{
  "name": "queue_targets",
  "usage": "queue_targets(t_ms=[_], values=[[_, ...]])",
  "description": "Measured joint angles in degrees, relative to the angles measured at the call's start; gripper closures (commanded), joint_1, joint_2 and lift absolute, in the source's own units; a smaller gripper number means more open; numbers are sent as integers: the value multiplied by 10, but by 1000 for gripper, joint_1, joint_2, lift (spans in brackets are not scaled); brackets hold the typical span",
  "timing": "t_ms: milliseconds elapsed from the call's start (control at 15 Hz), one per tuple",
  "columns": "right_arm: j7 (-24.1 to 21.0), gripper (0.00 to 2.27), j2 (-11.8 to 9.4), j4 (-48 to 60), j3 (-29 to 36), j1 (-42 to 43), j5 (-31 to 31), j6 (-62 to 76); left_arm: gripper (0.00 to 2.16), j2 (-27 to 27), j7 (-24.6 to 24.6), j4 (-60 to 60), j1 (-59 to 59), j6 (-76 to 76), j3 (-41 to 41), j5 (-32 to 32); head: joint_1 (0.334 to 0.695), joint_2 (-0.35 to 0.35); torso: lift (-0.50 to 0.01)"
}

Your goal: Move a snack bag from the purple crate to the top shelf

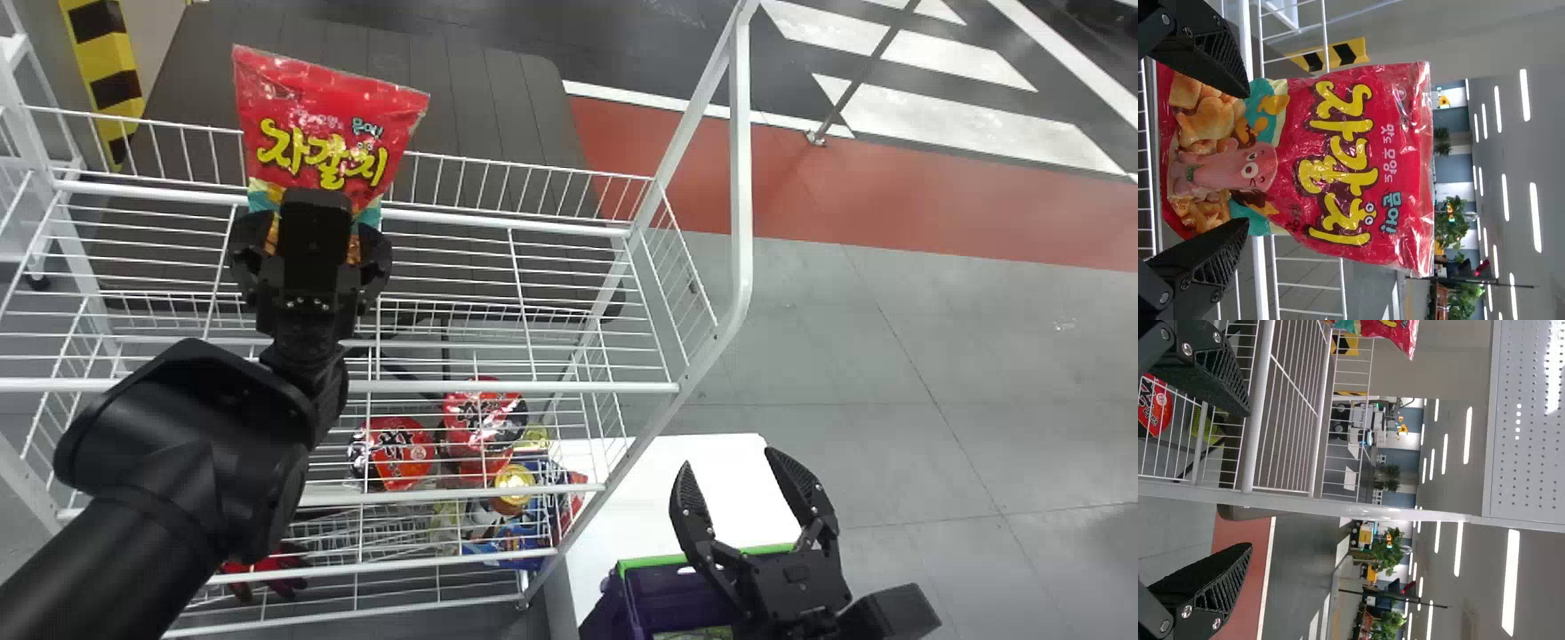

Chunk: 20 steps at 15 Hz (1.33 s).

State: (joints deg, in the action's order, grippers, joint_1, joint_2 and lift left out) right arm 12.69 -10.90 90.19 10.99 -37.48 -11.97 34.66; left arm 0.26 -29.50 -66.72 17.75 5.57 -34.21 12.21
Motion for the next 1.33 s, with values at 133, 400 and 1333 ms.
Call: queue_targets(t_ms=[133, 400, 1333], values=[[2, 124, 0, -1, 0, 0, -2, 0, 333, 0, 4, 0, 1, 1, 1, 0, 695, -350, 0], [4, 124, 0, -5, 0, 0, -5, 5, 481, 0, 2, 3, 5, 5, 0, -1, 695, -350, 0], [17, 127, -1, -5, 4, -6, -16, 23, 1386, 0, -23, 7, 4, 44, -9, 6, 695, -350, 0]])
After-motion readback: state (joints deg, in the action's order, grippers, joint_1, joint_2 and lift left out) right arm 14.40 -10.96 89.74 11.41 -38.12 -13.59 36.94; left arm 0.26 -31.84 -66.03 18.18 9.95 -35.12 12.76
